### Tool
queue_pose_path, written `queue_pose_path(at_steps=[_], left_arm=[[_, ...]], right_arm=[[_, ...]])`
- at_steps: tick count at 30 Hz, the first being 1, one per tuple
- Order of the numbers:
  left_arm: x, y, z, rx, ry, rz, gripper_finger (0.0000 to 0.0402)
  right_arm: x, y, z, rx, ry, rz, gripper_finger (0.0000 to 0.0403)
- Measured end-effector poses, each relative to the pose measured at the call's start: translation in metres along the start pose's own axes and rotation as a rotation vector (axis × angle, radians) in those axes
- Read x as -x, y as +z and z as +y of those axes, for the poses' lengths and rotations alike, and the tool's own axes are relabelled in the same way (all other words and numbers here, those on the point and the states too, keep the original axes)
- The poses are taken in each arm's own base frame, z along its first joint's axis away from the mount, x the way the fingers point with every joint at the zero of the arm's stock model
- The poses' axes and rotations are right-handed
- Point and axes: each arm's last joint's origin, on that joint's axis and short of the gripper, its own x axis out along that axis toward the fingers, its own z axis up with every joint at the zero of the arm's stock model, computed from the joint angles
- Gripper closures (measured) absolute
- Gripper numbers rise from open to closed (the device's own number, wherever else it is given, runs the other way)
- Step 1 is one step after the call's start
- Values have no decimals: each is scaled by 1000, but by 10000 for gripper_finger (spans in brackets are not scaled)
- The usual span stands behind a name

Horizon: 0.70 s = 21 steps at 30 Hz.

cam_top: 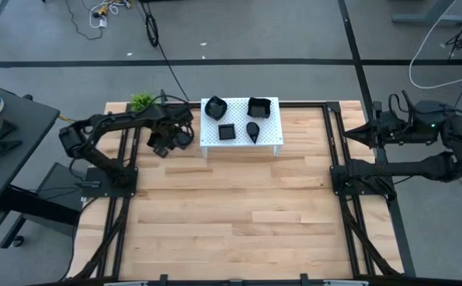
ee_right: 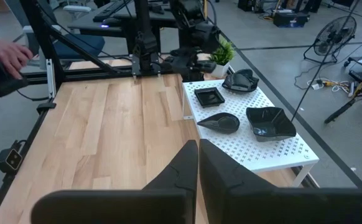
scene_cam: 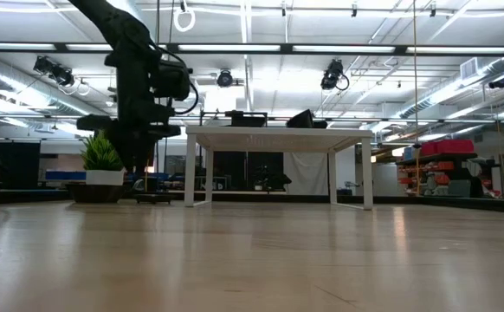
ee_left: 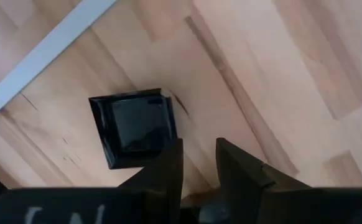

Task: Pick & Place Mini shaped plates
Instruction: Stack the square plate on top of the square plate on the shelf

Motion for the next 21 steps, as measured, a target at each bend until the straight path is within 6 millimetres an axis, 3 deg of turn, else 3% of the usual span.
queue_pose_path(at_steps=[8,21], left_arm=[[-12,3,5,44,-16,-36,288],[-16,6,12,162,31,-45,191]], right_arm=[[0,0,0,0,0,0,383],[0,0,0,0,0,0,383]])
